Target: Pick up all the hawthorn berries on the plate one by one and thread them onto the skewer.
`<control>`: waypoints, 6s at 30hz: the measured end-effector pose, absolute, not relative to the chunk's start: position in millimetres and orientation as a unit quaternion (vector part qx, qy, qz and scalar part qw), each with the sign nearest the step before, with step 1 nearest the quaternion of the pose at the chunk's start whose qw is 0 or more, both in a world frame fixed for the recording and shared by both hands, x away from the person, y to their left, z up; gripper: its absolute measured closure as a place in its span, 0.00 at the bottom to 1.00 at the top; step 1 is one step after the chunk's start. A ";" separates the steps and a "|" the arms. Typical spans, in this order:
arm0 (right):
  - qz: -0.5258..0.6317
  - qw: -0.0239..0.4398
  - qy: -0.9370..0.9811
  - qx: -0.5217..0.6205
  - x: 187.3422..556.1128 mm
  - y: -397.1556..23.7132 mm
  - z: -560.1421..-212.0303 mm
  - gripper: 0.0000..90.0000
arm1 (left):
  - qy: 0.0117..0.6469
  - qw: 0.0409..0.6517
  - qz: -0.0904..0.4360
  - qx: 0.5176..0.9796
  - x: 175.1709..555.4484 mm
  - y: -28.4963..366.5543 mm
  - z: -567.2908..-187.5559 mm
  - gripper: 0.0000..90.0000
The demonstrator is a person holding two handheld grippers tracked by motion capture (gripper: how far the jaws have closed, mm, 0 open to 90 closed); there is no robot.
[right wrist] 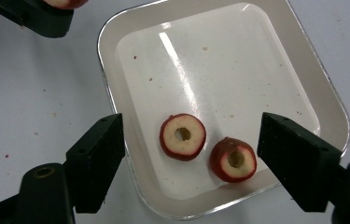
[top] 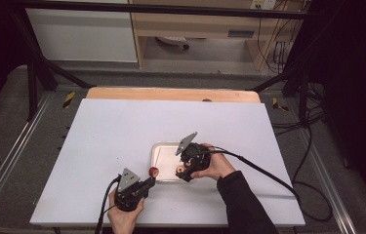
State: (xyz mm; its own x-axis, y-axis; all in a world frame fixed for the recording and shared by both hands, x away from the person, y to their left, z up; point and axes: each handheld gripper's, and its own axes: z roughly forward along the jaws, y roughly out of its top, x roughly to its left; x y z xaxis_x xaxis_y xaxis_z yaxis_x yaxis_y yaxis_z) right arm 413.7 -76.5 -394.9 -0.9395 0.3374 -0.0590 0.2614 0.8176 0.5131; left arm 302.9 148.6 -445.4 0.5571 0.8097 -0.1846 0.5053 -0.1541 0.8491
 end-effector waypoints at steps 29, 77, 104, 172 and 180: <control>0.183 0.031 0.982 0.039 433.0 -58.2 -416.6 0.66 | 0.439 0.474 0.159 0.746 304.5 149.3 -446.6 0.98; 0.651 -0.041 0.589 0.478 407.2 -115.8 -369.0 0.67 | 0.413 0.506 0.168 0.738 291.7 117.8 -440.9 0.98; 0.709 -0.009 0.540 0.454 388.7 -104.0 -379.1 0.67 | 0.442 0.526 0.151 0.711 298.4 97.3 -435.5 0.98; 0.465 0.087 0.818 0.327 384.9 -127.2 -386.2 0.05 | 0.458 0.502 0.166 0.714 305.0 130.9 -445.7 0.98; 0.392 0.102 0.859 0.313 390.1 -129.9 -388.0 0.06 | 0.453 0.499 0.169 0.719 304.6 139.5 -448.7 0.98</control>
